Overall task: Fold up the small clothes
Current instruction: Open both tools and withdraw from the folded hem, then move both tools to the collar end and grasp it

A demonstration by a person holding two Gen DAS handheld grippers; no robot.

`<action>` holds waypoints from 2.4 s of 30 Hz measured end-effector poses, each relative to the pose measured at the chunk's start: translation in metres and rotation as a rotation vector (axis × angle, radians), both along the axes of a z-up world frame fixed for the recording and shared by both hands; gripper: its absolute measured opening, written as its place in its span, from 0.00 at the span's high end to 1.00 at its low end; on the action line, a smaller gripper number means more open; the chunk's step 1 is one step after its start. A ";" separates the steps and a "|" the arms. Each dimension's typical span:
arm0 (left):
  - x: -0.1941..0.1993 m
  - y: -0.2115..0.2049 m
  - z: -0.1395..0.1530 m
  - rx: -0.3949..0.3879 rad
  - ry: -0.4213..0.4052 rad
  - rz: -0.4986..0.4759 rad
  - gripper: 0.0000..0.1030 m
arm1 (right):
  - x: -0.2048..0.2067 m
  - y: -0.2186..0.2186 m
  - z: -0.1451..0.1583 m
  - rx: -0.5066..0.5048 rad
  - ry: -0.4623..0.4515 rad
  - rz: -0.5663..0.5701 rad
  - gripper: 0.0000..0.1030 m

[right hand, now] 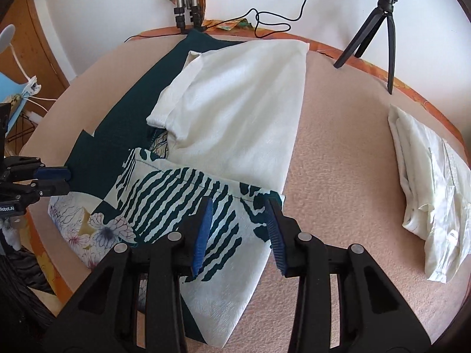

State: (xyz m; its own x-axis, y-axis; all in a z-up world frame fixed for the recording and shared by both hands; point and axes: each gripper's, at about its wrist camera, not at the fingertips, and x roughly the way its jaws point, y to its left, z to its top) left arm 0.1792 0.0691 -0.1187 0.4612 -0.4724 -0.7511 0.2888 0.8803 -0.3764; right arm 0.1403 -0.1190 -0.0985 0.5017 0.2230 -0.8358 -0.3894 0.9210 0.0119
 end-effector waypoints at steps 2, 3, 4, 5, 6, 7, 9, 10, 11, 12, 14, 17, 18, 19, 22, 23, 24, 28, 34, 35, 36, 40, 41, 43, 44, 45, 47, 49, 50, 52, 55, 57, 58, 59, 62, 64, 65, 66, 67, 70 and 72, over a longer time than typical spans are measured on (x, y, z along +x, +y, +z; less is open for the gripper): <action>0.008 0.006 0.009 -0.009 -0.022 0.021 0.77 | 0.006 -0.005 0.006 0.021 -0.006 -0.018 0.62; 0.012 0.008 0.012 -0.010 -0.035 0.031 0.77 | 0.007 -0.008 0.010 0.035 -0.004 -0.025 0.62; 0.016 0.010 0.017 -0.013 -0.049 0.040 0.75 | 0.011 -0.010 0.012 0.048 -0.003 -0.033 0.62; 0.020 0.013 0.022 -0.018 -0.061 0.047 0.75 | 0.015 -0.012 0.013 0.061 -0.004 -0.043 0.61; 0.026 0.014 0.025 -0.019 -0.069 0.051 0.72 | 0.019 -0.016 0.015 0.070 -0.004 -0.056 0.57; 0.033 0.014 0.029 -0.019 -0.075 0.051 0.64 | 0.023 -0.019 0.017 0.076 -0.006 -0.072 0.55; 0.046 0.016 0.036 -0.029 -0.089 0.048 0.51 | 0.033 -0.025 0.021 0.103 -0.005 -0.087 0.51; 0.054 0.018 0.038 -0.036 -0.093 0.051 0.50 | 0.039 -0.027 0.022 0.113 0.000 -0.086 0.49; 0.062 0.020 0.040 -0.041 -0.093 0.055 0.50 | 0.045 -0.029 0.024 0.122 0.004 -0.081 0.45; 0.071 0.023 0.041 -0.047 -0.089 0.056 0.50 | 0.052 -0.029 0.026 0.131 0.009 -0.072 0.39; 0.090 0.029 0.042 -0.065 -0.075 0.063 0.50 | 0.066 -0.031 0.030 0.147 0.013 -0.056 0.34; 0.119 0.038 0.040 -0.116 -0.048 0.069 0.50 | 0.090 -0.034 0.035 0.174 0.012 -0.062 0.34; 0.127 0.040 0.039 -0.132 -0.039 0.075 0.50 | 0.099 -0.036 0.035 0.188 0.020 -0.066 0.34; 0.136 0.043 0.038 -0.146 -0.030 0.078 0.50 | 0.108 -0.038 0.033 0.200 0.034 -0.070 0.34; 0.162 0.045 0.033 -0.161 -0.015 0.078 0.50 | 0.139 -0.044 0.025 0.236 0.080 -0.094 0.34; 0.170 0.045 0.031 -0.155 -0.013 0.078 0.50 | 0.149 -0.045 0.021 0.249 0.094 -0.102 0.34; 0.179 0.045 0.030 -0.150 -0.013 0.078 0.50 | 0.159 -0.047 0.017 0.265 0.107 -0.108 0.34; 0.212 0.049 0.023 -0.164 -0.007 0.093 0.50 | 0.196 -0.049 0.002 0.318 0.141 -0.132 0.34; 0.259 0.057 -0.002 -0.202 0.047 0.141 0.50 | 0.238 -0.039 -0.021 0.338 0.165 -0.119 0.34; 0.265 0.058 -0.006 -0.207 0.056 0.151 0.50 | 0.243 -0.037 -0.023 0.343 0.166 -0.114 0.34; 0.270 0.059 -0.010 -0.207 0.063 0.161 0.50 | 0.248 -0.036 -0.024 0.343 0.165 -0.112 0.34; 0.288 0.059 -0.018 -0.213 0.065 0.167 0.50 | 0.269 -0.028 -0.029 0.336 0.162 -0.104 0.34; 0.291 0.058 -0.019 -0.213 0.066 0.165 0.50 | 0.273 -0.028 -0.030 0.339 0.162 -0.101 0.34; 0.297 0.056 -0.022 -0.214 0.067 0.163 0.50 | 0.281 -0.027 -0.033 0.347 0.159 -0.099 0.34; 0.299 0.056 -0.024 -0.219 0.068 0.164 0.50 | 0.285 -0.027 -0.035 0.352 0.158 -0.106 0.34; 0.303 0.056 -0.024 -0.234 0.059 0.169 0.50 | 0.287 -0.028 -0.036 0.361 0.159 -0.113 0.34; 0.308 0.057 -0.027 -0.271 0.067 0.175 0.50 | 0.293 -0.031 -0.039 0.391 0.155 -0.122 0.34; 0.312 0.058 -0.029 -0.296 0.068 0.185 0.50 | 0.296 -0.033 -0.039 0.417 0.148 -0.129 0.34; 0.314 0.057 -0.029 -0.306 0.070 0.188 0.50 | 0.297 -0.034 -0.039 0.428 0.147 -0.133 0.34; 0.317 0.055 -0.029 -0.309 0.068 0.190 0.52 | 0.300 -0.035 -0.039 0.438 0.143 -0.142 0.37; 0.318 0.048 -0.028 -0.283 0.042 0.181 0.55 | 0.304 -0.033 -0.038 0.446 0.139 -0.144 0.49; 0.319 0.042 -0.030 -0.274 0.042 0.163 0.72 | 0.306 -0.032 -0.040 0.452 0.149 -0.150 0.63; 0.319 0.039 -0.032 -0.267 0.049 0.157 0.83 | 0.306 -0.030 -0.041 0.448 0.149 -0.149 0.65; 0.320 0.037 -0.034 -0.255 0.050 0.158 0.87 | 0.306 -0.028 -0.042 0.440 0.147 -0.145 0.70; 0.319 0.034 -0.035 -0.247 0.041 0.148 0.93 | 0.305 -0.022 -0.042 0.417 0.140 -0.123 0.85; 0.319 0.034 -0.032 -0.255 0.029 0.144 0.96 | 0.305 -0.019 -0.040 0.407 0.131 -0.112 0.90; 0.318 0.034 -0.030 -0.256 0.019 0.141 0.96 | 0.304 -0.018 -0.038 0.399 0.122 -0.107 0.92; 0.318 0.034 -0.028 -0.255 0.010 0.140 0.96 | 0.303 -0.016 -0.036 0.388 0.110 -0.103 0.93; 0.317 0.034 -0.025 -0.261 0.003 0.140 0.96 | 0.302 -0.014 -0.033 0.377 0.096 -0.099 0.93; 0.314 0.035 -0.017 -0.271 -0.015 0.138 0.97 | 0.298 -0.013 -0.022 0.375 0.069 -0.083 0.95; 0.311 0.033 -0.011 -0.281 -0.028 0.132 0.97 | 0.294 -0.015 -0.013 0.384 0.054 -0.076 0.95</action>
State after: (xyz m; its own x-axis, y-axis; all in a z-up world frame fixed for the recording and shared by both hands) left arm 0.4903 0.1021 -0.1298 0.5514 -0.5942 -0.5855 0.1924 0.7735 -0.6038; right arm 0.4341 -0.1341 -0.1117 0.4862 0.4882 -0.7248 -0.3096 0.8718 0.3796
